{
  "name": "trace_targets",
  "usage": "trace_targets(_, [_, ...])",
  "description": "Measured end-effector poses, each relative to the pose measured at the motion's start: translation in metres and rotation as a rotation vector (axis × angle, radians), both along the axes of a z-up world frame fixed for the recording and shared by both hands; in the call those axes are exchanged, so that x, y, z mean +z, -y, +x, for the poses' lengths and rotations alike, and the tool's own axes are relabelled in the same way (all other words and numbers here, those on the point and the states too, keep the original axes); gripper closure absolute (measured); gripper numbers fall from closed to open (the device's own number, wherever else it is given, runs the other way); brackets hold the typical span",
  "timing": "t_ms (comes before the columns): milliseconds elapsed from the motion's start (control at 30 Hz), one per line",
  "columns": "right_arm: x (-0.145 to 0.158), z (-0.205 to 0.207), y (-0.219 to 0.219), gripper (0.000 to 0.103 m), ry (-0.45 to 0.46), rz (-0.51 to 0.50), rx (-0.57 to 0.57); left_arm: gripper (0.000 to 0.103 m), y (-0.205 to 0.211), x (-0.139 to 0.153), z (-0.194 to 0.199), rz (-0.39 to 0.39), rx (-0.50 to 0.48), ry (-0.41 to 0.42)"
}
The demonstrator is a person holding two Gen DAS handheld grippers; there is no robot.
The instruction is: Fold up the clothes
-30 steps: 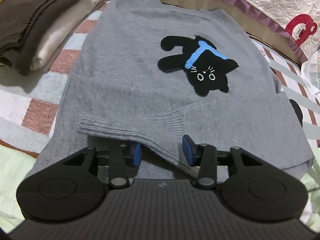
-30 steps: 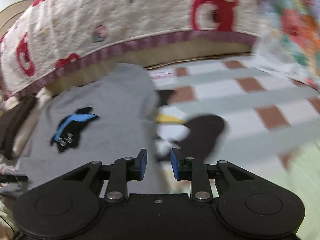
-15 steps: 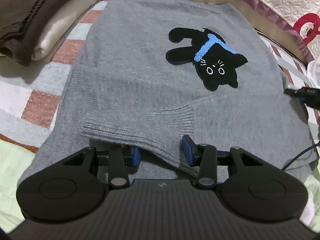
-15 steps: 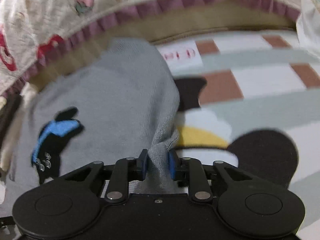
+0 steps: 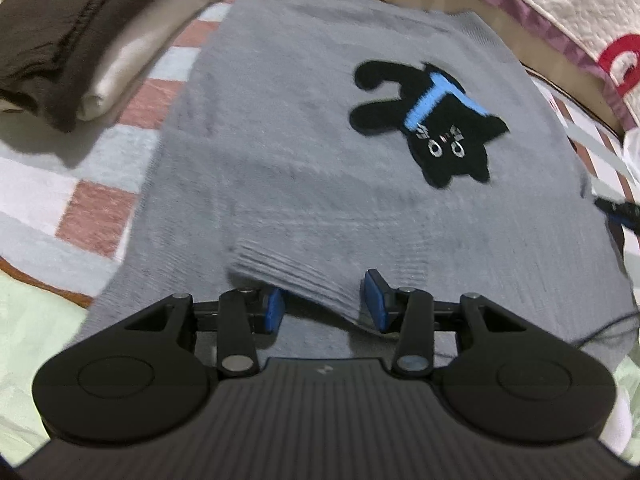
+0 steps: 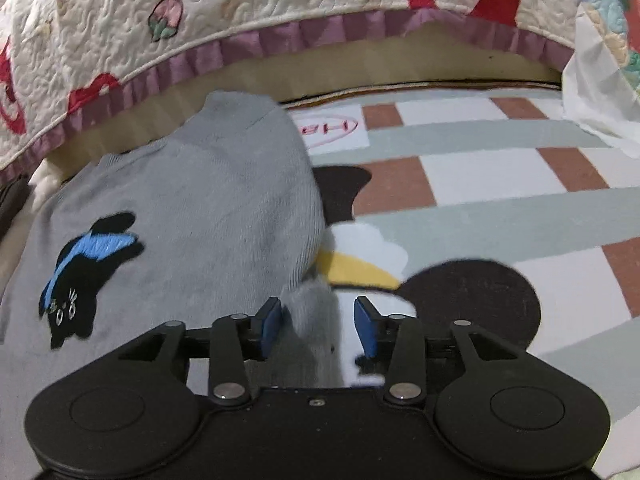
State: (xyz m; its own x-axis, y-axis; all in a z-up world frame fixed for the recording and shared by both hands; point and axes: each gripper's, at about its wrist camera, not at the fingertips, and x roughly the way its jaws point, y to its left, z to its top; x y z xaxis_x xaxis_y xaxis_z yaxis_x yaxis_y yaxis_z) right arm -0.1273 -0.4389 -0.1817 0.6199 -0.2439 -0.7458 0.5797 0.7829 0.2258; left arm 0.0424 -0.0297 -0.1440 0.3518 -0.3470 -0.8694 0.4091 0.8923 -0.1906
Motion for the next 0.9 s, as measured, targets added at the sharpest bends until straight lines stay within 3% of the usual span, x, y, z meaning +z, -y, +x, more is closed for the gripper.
trace_targets(100, [0.001, -0.006, 0.002, 0.05, -0.011, -0.015, -0.035, 0.062, -0.009, 0.002, 0.008, -0.001, 0.027, 0.006])
trace_targets(200, [0.008, -0.008, 0.003, 0.05, -0.025, -0.042, -0.076, 0.062, -0.028, 0.007, 0.02, -0.006, 0.127, 0.03])
trace_targets(400, [0.038, 0.008, -0.015, 0.049, 0.017, -0.101, 0.006, 0.062, -0.054, 0.011, 0.038, -0.025, 0.236, 0.029])
trace_targets(700, [0.064, 0.077, -0.044, 0.048, 0.041, -0.119, 0.169, 0.06, -0.022, 0.008, 0.074, 0.01, 0.098, 0.055])
trace_targets(900, [0.081, 0.126, -0.035, 0.048, 0.07, -0.03, 0.212, 0.059, -0.003, -0.004, 0.121, 0.063, 0.038, 0.184])
